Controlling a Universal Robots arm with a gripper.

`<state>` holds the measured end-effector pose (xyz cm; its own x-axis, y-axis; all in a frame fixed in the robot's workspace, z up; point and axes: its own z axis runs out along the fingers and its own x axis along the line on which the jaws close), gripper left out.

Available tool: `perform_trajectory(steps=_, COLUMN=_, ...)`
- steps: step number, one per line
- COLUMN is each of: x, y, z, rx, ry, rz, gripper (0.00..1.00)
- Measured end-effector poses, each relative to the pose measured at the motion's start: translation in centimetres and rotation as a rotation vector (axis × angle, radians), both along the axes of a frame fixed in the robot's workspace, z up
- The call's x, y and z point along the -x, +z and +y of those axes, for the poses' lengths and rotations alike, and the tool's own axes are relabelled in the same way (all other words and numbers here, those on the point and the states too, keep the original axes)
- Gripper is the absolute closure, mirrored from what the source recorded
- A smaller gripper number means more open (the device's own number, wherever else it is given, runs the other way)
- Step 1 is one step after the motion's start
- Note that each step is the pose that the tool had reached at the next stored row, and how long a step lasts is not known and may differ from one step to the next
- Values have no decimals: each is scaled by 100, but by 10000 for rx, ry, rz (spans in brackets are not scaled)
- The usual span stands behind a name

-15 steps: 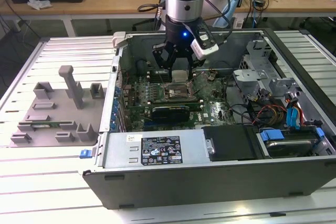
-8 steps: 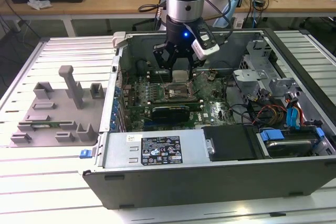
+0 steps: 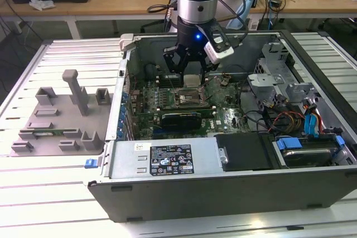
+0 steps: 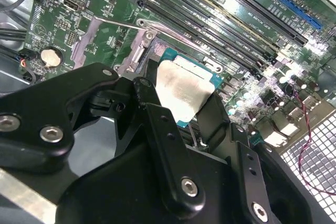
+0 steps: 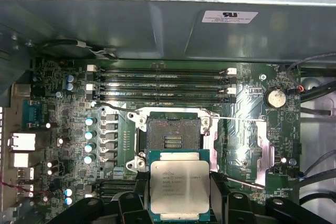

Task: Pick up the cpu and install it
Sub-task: 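Place the cpu into insertion slot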

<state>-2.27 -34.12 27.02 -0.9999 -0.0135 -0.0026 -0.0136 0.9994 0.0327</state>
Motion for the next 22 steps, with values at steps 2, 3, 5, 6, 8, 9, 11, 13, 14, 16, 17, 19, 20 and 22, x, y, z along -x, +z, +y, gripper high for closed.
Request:
perform_trajectory(steps=2, x=-2, y=0, z=0, rx=-1, ry=1, rz=0, gripper=45)
perform_trajectory(steps=3, x=-3, y=0, z=0, rx=0, ry=2, rz=0, gripper=45)
perform_trajectory(steps=5, x=-6, y=0, z=0, rx=0, ry=5, rz=1, gripper=45)
perform_trajectory(steps=6, x=-6, y=0, z=0, rx=0, ry=-63, rz=1, gripper=45)
perform_trajectory(steps=8, x=-7, y=0, z=0, rx=0, ry=-346, rz=1, gripper=45)
perform_trajectory(steps=9, x=-7, y=-1, z=0, rx=0, ry=-483, rz=0, gripper=45)
perform_trajectory(steps=11, x=-7, y=-1, z=0, rx=1, ry=-759, rz=0, gripper=45)
perform_trajectory(steps=13, x=-7, y=-2, z=0, rx=0, ry=-1285, rz=1, gripper=45)
perform_trajectory(steps=14, x=-6, y=-2, z=0, rx=0, ry=-1663, rz=1, gripper=45)
perform_trajectory(steps=16, x=-7, y=-4, z=0, rx=0, ry=-2290, rz=0, gripper=45)
perform_trajectory(steps=17, x=-6, y=-4, z=0, rx=0, ry=-2631, rz=1, gripper=45)
perform_trajectory(steps=19, x=-6, y=-6, z=0, rx=0, ry=-3196, rz=0, gripper=45)
perform_trajectory(steps=20, x=-6, y=-6, z=0, rx=0, ry=-3373, rz=0, gripper=45)
perform_trajectory(steps=22, x=-6, y=-7, z=0, rx=0, ry=-3693, rz=0, gripper=45)
